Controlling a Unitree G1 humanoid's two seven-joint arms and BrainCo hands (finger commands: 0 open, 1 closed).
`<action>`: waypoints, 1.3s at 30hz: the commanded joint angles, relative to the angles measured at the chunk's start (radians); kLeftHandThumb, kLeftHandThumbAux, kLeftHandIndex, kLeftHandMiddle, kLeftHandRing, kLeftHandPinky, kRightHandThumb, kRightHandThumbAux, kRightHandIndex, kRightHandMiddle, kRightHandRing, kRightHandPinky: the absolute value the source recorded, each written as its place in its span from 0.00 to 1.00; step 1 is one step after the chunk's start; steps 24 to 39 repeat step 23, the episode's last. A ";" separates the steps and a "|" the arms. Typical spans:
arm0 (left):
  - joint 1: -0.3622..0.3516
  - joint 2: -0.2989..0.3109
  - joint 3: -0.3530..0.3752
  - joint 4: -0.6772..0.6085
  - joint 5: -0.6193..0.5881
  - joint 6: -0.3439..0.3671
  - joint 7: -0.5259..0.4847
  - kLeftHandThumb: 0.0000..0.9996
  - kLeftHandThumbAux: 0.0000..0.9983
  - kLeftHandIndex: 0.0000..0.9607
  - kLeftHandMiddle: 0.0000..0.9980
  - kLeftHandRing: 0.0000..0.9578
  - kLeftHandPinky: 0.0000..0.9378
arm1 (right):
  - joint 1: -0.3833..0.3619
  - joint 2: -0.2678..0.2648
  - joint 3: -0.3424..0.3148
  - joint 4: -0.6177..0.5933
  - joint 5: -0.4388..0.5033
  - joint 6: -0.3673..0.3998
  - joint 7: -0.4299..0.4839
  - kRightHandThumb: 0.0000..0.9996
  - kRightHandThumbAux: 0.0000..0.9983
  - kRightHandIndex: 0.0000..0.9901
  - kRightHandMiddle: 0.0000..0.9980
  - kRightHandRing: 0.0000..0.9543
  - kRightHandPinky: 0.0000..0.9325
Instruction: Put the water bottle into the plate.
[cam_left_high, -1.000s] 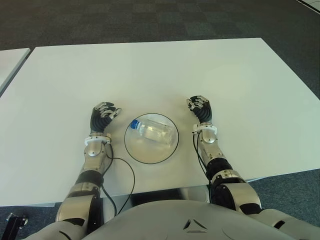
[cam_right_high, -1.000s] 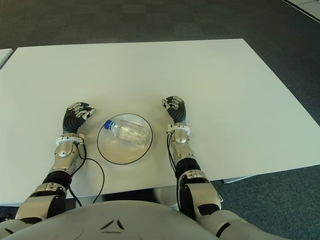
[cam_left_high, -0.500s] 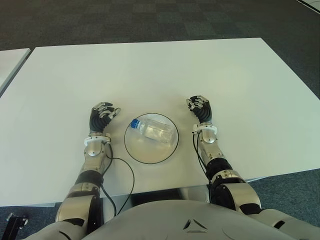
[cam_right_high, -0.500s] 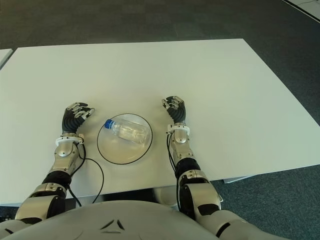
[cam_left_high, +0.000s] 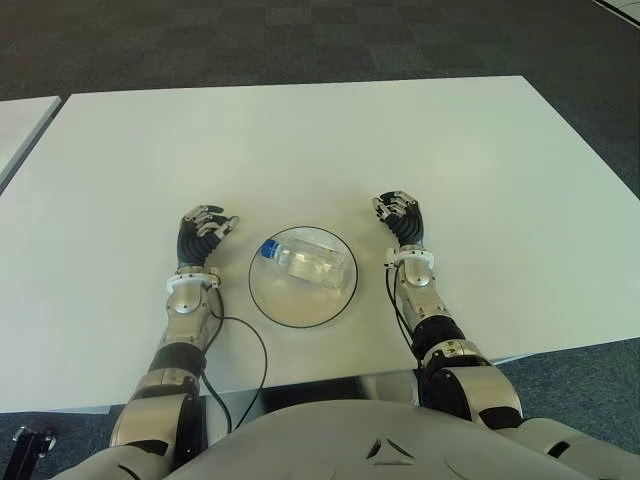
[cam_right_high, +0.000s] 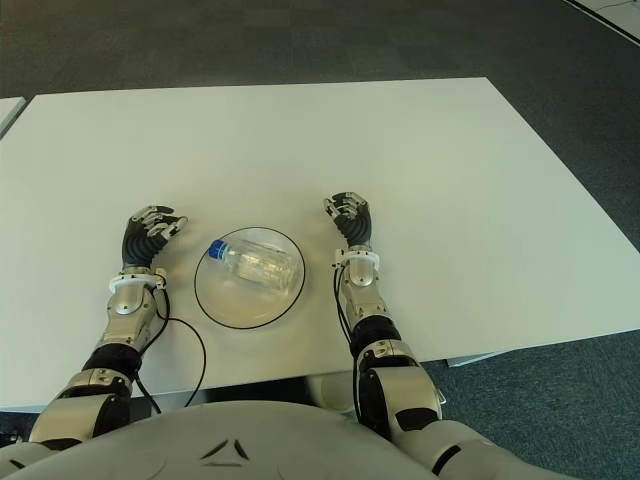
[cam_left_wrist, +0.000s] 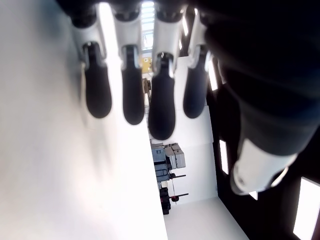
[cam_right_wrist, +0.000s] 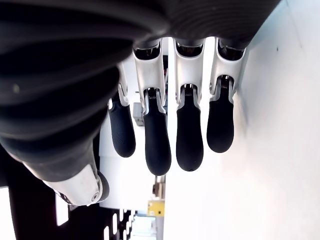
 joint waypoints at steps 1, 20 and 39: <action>0.025 -0.015 -0.006 -0.004 -0.006 0.026 -0.014 0.71 0.72 0.45 0.62 0.62 0.61 | 0.017 0.007 0.001 0.014 0.008 0.008 -0.001 0.71 0.73 0.43 0.56 0.59 0.59; 0.013 -0.028 0.000 -0.031 -0.023 0.039 -0.018 0.71 0.71 0.45 0.62 0.62 0.61 | -0.010 0.000 -0.002 0.030 0.013 0.021 0.015 0.71 0.73 0.43 0.55 0.59 0.58; 0.007 -0.033 0.005 -0.038 -0.041 0.047 -0.035 0.71 0.71 0.45 0.62 0.62 0.61 | -0.022 -0.003 -0.005 0.037 0.014 0.031 0.018 0.71 0.73 0.43 0.56 0.59 0.58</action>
